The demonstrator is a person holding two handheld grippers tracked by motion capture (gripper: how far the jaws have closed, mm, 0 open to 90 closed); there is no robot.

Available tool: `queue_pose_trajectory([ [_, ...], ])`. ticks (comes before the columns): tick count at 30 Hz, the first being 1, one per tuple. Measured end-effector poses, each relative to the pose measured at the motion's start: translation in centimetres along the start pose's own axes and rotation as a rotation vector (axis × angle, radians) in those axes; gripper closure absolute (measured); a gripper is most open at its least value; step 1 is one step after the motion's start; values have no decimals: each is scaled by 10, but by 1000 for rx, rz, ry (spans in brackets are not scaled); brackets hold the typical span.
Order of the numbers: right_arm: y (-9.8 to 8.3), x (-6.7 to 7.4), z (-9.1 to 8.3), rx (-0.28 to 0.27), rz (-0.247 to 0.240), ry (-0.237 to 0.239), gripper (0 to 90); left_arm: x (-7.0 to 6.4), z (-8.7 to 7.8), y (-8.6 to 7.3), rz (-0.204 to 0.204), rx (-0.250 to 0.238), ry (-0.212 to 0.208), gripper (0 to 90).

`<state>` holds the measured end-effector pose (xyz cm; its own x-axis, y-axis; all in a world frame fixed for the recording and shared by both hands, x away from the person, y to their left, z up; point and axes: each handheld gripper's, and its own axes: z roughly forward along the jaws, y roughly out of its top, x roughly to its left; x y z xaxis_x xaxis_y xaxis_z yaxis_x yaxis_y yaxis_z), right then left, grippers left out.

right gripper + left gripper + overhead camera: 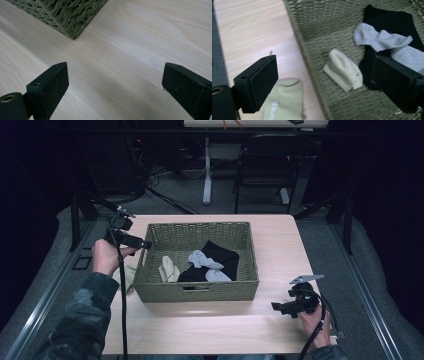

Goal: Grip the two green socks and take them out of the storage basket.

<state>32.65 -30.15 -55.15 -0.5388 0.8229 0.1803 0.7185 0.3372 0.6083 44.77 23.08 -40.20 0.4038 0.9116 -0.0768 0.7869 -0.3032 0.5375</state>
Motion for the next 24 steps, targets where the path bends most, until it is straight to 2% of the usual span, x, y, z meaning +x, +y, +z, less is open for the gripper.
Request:
queue_pose_trajectory([
  [2, 0, 0, 1, -4, -6, 3, 63, -5, 4, 2, 8, 1, -10, 0],
  [5, 1, 0, 1, -2, -3, 3, 63, -16, 13, 6, 32, 14, -18, 0],
  [11, 3, 0, 2, -3, -6, 9, 63, -27, 25, 9, 47, 29, -25, 1],
  [19, 4, 1, 3, -2, -12, 9, 63, -34, 37, 10, 55, 47, -37, 3],
  [24, 3, 0, 2, -1, -9, 12, 63, -42, 50, 10, 69, 65, -49, 4],
])
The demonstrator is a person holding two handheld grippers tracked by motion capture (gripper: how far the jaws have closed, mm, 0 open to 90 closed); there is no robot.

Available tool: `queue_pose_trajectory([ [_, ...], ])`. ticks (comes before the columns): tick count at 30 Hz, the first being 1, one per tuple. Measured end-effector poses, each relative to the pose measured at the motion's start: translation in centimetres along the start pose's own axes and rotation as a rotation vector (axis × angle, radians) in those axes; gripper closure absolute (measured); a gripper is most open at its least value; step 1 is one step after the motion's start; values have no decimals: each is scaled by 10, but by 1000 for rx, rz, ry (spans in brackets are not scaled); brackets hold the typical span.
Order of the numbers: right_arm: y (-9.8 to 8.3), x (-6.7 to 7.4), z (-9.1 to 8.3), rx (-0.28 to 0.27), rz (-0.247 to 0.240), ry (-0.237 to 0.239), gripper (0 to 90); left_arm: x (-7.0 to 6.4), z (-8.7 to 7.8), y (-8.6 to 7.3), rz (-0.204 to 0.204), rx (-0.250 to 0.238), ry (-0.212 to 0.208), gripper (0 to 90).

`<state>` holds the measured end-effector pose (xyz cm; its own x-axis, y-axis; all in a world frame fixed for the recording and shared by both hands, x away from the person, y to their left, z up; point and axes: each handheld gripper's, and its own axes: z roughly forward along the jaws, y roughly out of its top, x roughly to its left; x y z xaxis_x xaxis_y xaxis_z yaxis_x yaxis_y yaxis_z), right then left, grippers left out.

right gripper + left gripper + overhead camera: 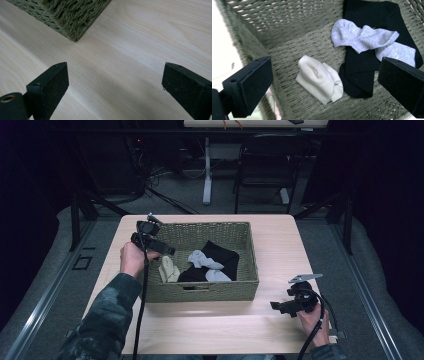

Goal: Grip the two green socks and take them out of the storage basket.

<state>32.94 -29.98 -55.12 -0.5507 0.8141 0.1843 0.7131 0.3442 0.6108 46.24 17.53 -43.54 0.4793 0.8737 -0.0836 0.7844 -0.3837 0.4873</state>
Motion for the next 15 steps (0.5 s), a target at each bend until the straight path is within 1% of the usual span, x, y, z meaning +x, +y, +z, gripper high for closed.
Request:
queue_pose_trajectory([
  [3, -1, 0, -1, -7, 7, -5, 63, -3, 8, 0, 5, 11, -6, 7],
  [4, -2, -1, -2, -3, 8, -2, 63, -3, 8, 0, 5, 11, -6, 9],
  [6, -3, -1, -2, -4, 9, -7, 63, -4, 15, 0, 9, 27, -10, 14],
  [9, -3, -1, -4, 1, 15, -4, 63, -5, 19, -1, 8, 31, -12, 22],
  [10, -4, -1, -4, 0, 19, -9, 63, -5, 23, -1, 8, 39, -11, 26],
  [11, -4, -1, -4, 0, 19, -9, 63, -5, 23, -1, 8, 39, -11, 30],
  [13, -5, -1, -4, -4, 19, -11, 63, -5, 30, -3, 9, 49, -15, 46],
  [15, -5, -1, -5, -5, 19, -14, 63, -5, 33, -4, 9, 62, -16, 63],
])
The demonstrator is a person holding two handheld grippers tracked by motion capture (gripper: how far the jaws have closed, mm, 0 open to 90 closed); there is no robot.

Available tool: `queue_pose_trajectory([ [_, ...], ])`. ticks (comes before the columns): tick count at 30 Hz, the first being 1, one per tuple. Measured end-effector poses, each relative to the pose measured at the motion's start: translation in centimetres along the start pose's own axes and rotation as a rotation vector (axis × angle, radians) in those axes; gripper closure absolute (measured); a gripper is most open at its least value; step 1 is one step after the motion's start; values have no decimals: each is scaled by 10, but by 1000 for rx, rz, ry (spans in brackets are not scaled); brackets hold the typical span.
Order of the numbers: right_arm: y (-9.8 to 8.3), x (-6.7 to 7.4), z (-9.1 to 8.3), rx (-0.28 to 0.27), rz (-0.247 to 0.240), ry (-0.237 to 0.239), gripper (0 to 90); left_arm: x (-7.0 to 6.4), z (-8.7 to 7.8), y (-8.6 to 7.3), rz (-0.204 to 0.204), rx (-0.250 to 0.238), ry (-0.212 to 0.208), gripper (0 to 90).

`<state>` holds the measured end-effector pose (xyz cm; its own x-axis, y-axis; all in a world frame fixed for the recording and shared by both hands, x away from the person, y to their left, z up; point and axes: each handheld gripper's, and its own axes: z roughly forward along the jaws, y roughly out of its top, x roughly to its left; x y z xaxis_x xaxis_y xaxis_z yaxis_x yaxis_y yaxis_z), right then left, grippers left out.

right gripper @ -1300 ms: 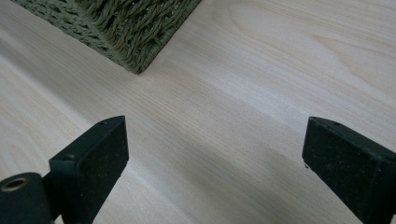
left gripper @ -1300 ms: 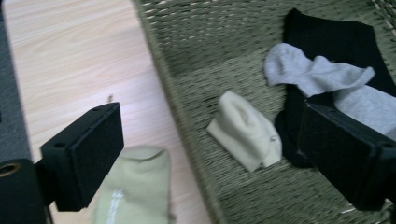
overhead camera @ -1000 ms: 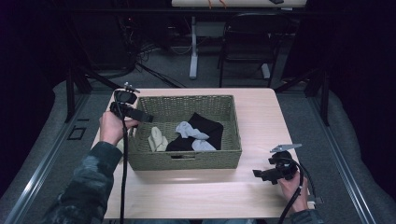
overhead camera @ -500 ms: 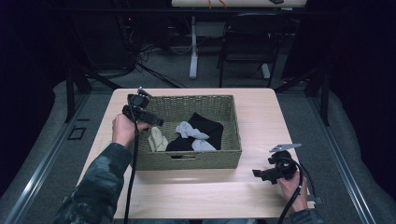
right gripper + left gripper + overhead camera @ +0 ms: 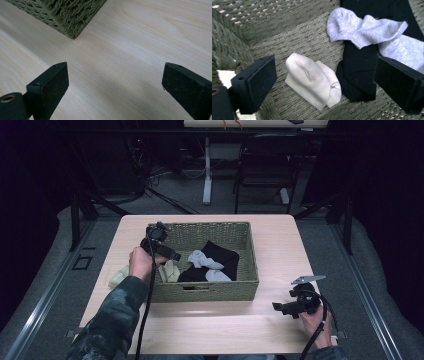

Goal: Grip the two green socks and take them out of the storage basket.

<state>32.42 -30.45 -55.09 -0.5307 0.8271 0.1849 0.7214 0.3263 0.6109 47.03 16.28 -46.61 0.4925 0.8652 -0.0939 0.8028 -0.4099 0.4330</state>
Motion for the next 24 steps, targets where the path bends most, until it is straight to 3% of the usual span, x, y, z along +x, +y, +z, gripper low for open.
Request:
queue_pose_trajectory([
  [12, 0, 0, 0, -3, -1, 0, 63, 1, 21, -2, -18, 41, 13, 150],
  [24, 0, 1, -2, 2, 0, 5, 63, 3, 43, -2, -54, 135, 21, 275],
])
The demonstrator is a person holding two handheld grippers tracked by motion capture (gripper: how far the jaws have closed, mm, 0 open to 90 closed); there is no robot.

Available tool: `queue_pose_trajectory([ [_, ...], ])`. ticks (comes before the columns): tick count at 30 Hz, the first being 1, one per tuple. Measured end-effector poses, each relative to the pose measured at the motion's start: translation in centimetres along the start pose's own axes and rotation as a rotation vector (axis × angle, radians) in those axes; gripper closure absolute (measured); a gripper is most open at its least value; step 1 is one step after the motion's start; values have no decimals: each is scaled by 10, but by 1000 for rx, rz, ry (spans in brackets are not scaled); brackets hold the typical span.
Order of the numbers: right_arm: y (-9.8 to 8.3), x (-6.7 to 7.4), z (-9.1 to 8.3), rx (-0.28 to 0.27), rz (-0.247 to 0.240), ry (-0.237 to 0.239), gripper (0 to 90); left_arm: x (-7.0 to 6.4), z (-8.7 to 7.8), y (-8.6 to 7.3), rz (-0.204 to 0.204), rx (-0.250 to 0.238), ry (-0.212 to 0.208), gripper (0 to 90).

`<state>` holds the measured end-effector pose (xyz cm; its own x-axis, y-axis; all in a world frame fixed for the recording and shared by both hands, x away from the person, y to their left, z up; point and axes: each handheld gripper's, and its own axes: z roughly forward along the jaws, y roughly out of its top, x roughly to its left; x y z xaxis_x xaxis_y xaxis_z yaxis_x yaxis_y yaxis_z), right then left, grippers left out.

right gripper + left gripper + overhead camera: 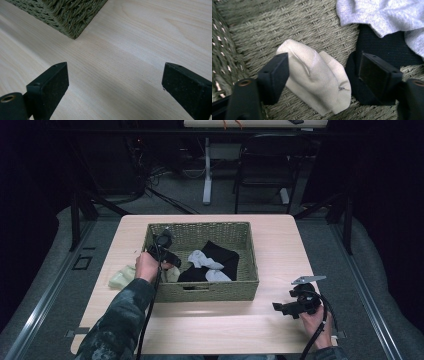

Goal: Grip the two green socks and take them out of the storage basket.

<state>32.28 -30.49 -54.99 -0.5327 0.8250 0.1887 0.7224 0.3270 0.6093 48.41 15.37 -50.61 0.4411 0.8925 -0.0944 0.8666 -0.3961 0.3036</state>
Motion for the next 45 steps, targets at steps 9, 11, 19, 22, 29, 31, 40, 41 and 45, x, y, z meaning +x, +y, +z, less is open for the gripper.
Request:
queue_pose_trajectory([
  [9, 0, 0, 0, -2, 0, -2, 64, -1, 8, 1, 2, 73, 0, 488],
  [11, 0, 1, -1, -3, 1, -3, 64, -1, 10, 1, 0, 90, 0, 526],
  [19, 0, 0, 0, -11, -4, -4, 65, -3, 15, 4, 29, 135, -9, 788],
  [22, 0, 0, 0, -17, -8, -4, 65, -3, 16, 4, 44, 143, -6, 850],
  [29, -1, -1, -1, -20, -8, -7, 65, -4, -2, 3, 71, 85, -18, 869],
  [31, -1, -1, -1, -18, -5, -7, 66, -4, -6, 3, 73, 76, -21, 870],
  [40, -1, -1, 0, -17, 0, -6, 65, -3, -50, 7, 103, -5, -55, 871],
  [41, -1, -1, 0, -17, -1, -6, 66, -3, -54, 8, 103, -11, -58, 872],
  [45, -1, -1, -1, -15, -1, -3, 65, -4, -69, 10, 120, -33, -62, 872],
])
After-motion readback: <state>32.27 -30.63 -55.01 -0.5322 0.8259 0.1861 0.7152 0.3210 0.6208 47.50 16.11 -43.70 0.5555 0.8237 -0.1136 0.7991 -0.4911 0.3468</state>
